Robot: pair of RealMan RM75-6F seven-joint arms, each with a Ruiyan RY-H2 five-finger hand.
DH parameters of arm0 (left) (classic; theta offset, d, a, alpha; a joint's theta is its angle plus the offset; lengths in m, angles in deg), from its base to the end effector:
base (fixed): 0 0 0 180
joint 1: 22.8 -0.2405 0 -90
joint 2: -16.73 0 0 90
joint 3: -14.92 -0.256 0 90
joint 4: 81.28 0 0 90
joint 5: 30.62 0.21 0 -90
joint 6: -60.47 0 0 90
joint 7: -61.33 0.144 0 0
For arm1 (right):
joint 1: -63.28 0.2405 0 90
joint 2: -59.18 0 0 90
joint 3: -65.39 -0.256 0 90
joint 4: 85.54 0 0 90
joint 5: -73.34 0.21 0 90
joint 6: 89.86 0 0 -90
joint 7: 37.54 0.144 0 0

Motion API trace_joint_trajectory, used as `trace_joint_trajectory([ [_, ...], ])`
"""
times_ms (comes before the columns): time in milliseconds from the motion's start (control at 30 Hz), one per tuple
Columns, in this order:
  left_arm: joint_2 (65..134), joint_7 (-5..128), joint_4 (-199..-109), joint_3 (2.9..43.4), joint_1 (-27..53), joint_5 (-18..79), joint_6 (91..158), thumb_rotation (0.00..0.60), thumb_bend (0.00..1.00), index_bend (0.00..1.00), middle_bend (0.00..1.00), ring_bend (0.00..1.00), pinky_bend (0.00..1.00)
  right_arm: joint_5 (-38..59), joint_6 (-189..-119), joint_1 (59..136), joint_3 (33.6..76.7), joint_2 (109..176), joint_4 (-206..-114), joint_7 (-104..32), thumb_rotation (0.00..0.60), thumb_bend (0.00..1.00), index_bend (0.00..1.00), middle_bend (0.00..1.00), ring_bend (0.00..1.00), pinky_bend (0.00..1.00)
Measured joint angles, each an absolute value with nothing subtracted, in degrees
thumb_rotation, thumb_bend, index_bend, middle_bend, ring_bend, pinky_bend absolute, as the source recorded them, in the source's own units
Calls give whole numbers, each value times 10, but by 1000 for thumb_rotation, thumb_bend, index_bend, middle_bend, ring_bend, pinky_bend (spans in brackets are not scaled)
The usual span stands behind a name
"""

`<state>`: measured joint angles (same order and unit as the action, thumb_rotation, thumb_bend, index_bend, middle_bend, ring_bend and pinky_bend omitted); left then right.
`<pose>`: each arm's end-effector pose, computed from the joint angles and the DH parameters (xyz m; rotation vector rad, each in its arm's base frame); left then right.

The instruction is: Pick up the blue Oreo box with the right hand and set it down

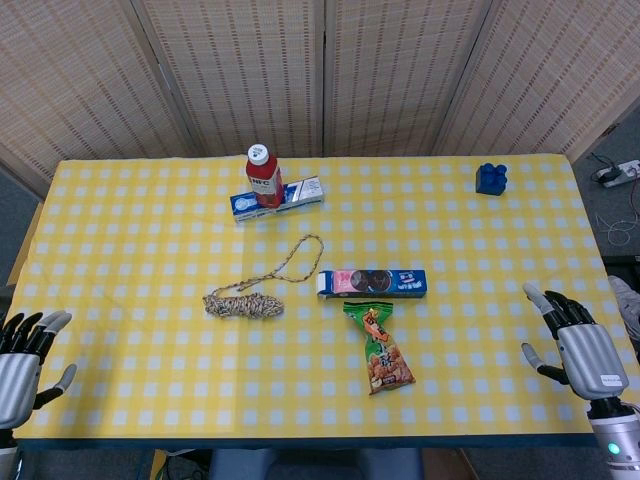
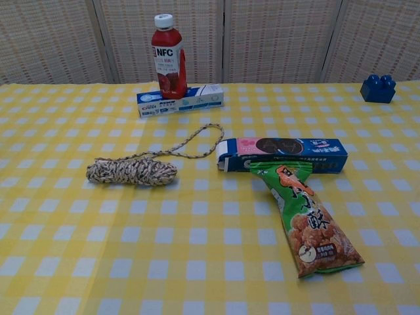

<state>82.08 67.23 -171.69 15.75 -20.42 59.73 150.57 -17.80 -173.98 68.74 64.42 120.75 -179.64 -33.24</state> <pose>-0.3107 0.1601 0.1576 -1.4293 -0.7723 -0.8586 -0.2985 -0.1762 0.1586 1.4762 -0.9463 0.9718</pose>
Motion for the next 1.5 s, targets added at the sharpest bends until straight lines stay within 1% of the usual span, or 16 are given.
trace_joint_trajectory([
  [433, 820, 672, -1718, 156, -209, 600, 1512, 600, 331, 202, 187, 112, 47, -177, -1738, 691, 640, 1203, -1802, -339, 600, 299, 90, 208, 131, 186],
  [633, 821, 671, -1718, 155, -210, 603, 1515, 600, 331, 202, 187, 112, 47, -166, -1716, 705, 632, 1191, -1822, -361, 600, 298, 91, 208, 131, 186],
  [733, 821, 669, -1718, 154, -212, 605, 1517, 600, 331, 203, 187, 112, 47, -156, -1690, 723, 623, 1184, -1837, -380, 600, 296, 90, 208, 131, 185],
  [867, 820, 669, -1719, 153, -214, 607, 1520, 600, 331, 202, 187, 112, 47, -133, -1636, 760, 606, 1178, -1855, -403, 600, 278, 90, 208, 131, 186],
  [1033, 819, 669, -1722, 152, -216, 610, 1524, 600, 331, 202, 187, 112, 47, -102, -1566, 814, 585, 1185, -1864, -439, 600, 199, 90, 207, 131, 185],
  [1233, 818, 674, -1726, 152, -216, 613, 1523, 600, 331, 202, 187, 112, 47, -50, -1493, 882, 563, 1233, -1840, -489, 600, 180, 137, 207, 131, 186],
  [1400, 816, 674, -1728, 152, -216, 613, 1524, 600, 331, 202, 187, 112, 47, 8, -1440, 927, 549, 1277, -1799, -512, 600, 179, 158, 208, 131, 186],
  [1500, 815, 674, -1728, 152, -217, 612, 1524, 600, 331, 203, 187, 112, 47, 41, -1413, 951, 543, 1303, -1767, -525, 600, 180, 178, 226, 131, 186],
])
